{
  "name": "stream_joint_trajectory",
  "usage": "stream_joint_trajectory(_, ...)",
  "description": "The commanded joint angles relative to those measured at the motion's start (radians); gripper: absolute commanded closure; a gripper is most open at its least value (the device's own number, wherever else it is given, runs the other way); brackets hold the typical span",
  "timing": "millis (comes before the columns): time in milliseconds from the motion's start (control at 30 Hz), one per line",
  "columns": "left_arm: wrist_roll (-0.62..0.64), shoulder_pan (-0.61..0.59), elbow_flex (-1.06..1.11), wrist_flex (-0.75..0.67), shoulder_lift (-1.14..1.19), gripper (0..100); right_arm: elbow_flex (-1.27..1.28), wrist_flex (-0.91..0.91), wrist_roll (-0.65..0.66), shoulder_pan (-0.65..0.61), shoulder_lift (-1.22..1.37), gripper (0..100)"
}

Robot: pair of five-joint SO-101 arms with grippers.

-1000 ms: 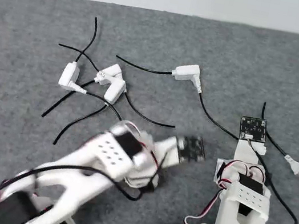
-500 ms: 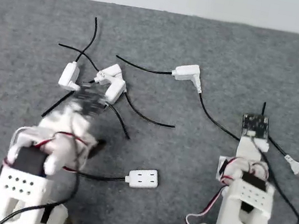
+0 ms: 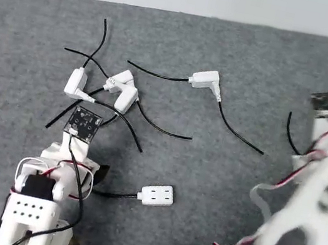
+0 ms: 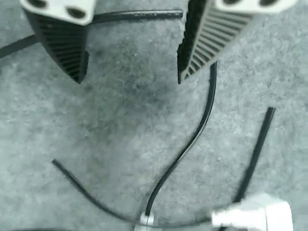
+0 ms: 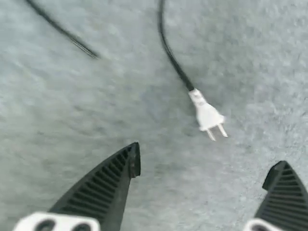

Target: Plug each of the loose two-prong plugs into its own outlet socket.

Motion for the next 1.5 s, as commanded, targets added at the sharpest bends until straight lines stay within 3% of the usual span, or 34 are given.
stream_joint_trajectory(0, 0.008, 0.032, 0.012, -0.026, -0.051, 72, -0.284, 0.048, 0.051, 0.073, 0.268, 60.1)
stream_joint_trajectory(367, 0.008, 0.034, 0.050, -0.026, -0.143, 72, -0.783, 0.180, 0.106, 0.048, 0.826, 61.9)
stream_joint_trajectory(633, 0.006, 0.037, 0.050, -0.028, -0.143, 72, -0.918, 0.246, 0.106, 0.071, 0.970, 96.1)
stream_joint_trajectory(800, 0.006, 0.037, 0.050, -0.028, -0.143, 72, -0.925, 0.312, 0.106, 0.084, 0.966, 99.0)
stream_joint_trajectory(1067, 0.006, 0.038, 0.050, -0.028, -0.143, 72, -0.937, 0.581, 0.095, 0.082, 0.796, 99.0)
stream_joint_trajectory(1300, 0.006, 0.038, 0.050, -0.028, -0.144, 72, -0.859, 0.601, -0.114, 0.088, 0.621, 99.0)
stream_joint_trajectory(1467, 0.006, 0.038, 0.050, -0.028, -0.144, 72, -0.707, 0.604, -0.190, 0.084, 0.443, 99.0)
